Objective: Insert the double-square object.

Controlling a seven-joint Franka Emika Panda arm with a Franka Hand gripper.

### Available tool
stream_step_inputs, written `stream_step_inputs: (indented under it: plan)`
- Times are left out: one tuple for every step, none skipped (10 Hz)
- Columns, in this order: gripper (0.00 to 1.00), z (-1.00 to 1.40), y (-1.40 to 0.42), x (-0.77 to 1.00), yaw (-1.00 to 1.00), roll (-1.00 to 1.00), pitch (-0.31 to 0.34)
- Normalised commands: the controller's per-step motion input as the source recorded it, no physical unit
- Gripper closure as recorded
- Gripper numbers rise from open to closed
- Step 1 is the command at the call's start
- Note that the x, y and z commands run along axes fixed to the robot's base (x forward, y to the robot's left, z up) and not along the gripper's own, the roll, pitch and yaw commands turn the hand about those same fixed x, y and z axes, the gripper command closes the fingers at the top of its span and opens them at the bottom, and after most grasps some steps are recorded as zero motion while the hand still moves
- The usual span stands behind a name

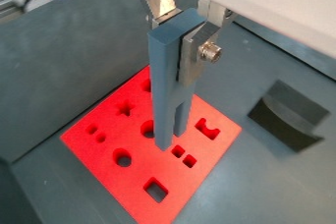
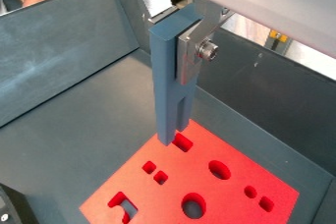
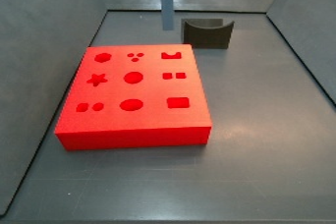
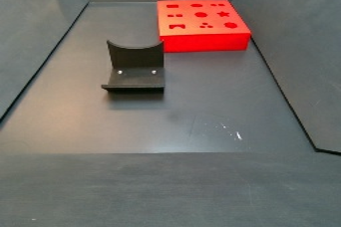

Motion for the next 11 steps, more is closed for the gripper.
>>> stream_step_inputs:
  plan:
    - [1.00, -0.02, 0.00, 0.00, -1.00, 0.00, -0.019]
    - [1.00, -0.08, 0.00, 0.00, -1.00, 0.00, -0.006]
    - [1.00, -0.09, 0.00, 0.00, -1.00, 0.00, -0.003]
    - [1.00, -0.10, 0.00, 0.00, -1.00, 0.00, 0.000]
    - [1.00, -0.11, 0.00, 0.00, -1.00, 0.00, 0.000]
    - [1.00, -0.15, 0.00, 0.00, -1.00, 0.02, 0.000]
    - [1.00, -0.16, 0.00, 0.00, -1.00, 0.02, 0.000]
    - [1.00, -0.17, 0.00, 0.00, -1.00, 0.03, 0.000]
    - [1.00, -0.20, 0.00, 0.00, -1.00, 0.04, 0.000]
    - [1.00, -0.21, 0.00, 0.00, -1.00, 0.04, 0.000]
    - [1.00, -0.21, 0.00, 0.00, -1.00, 0.04, 0.000]
